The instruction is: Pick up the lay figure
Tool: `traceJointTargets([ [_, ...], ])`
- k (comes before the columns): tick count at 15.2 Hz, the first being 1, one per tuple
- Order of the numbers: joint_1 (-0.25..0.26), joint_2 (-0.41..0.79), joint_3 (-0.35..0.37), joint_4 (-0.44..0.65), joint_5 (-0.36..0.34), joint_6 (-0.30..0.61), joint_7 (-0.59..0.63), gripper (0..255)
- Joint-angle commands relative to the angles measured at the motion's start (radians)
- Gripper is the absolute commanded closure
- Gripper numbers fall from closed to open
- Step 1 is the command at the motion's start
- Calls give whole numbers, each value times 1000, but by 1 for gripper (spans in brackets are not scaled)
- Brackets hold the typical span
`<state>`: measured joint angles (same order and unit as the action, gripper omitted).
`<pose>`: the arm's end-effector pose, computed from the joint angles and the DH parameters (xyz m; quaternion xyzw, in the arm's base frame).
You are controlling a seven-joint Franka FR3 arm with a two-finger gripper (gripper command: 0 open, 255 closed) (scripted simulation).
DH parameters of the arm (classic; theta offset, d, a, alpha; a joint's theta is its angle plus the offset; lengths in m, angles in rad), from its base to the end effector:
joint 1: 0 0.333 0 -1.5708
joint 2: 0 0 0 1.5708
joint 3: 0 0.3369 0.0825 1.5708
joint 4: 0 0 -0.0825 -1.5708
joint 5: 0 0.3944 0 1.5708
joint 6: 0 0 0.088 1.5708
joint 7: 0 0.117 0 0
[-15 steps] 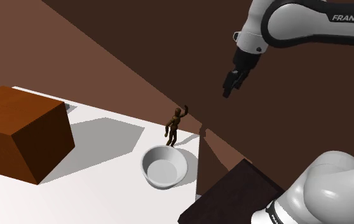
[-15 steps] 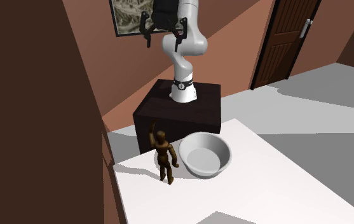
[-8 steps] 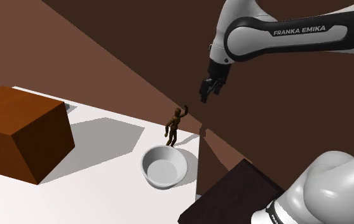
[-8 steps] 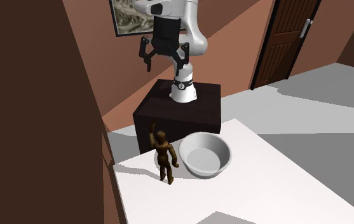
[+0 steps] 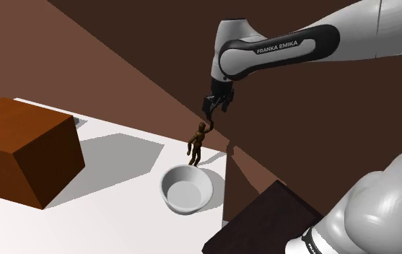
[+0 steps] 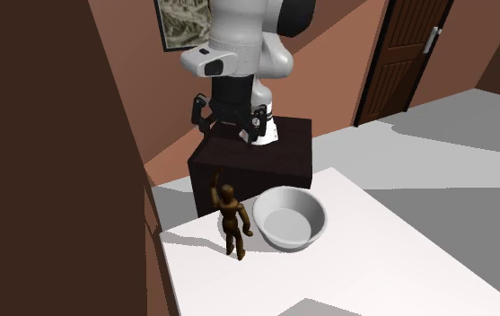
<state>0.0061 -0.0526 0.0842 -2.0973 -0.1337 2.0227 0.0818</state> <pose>0.5375 0.0402 0.4488 0.9974 0.0340 -0.0058 0.0627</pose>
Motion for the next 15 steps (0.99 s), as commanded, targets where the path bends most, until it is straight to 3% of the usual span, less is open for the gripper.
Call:
traceJointTargets([
  [1,0,83,2,48,-8,26,21,0],
  [5,6,236,2,164,-22,46,58,0],
  [14,7,282,-1,118,-35,136,74,0],
  [15,7,280,-1,116,-34,136,74,255],
])
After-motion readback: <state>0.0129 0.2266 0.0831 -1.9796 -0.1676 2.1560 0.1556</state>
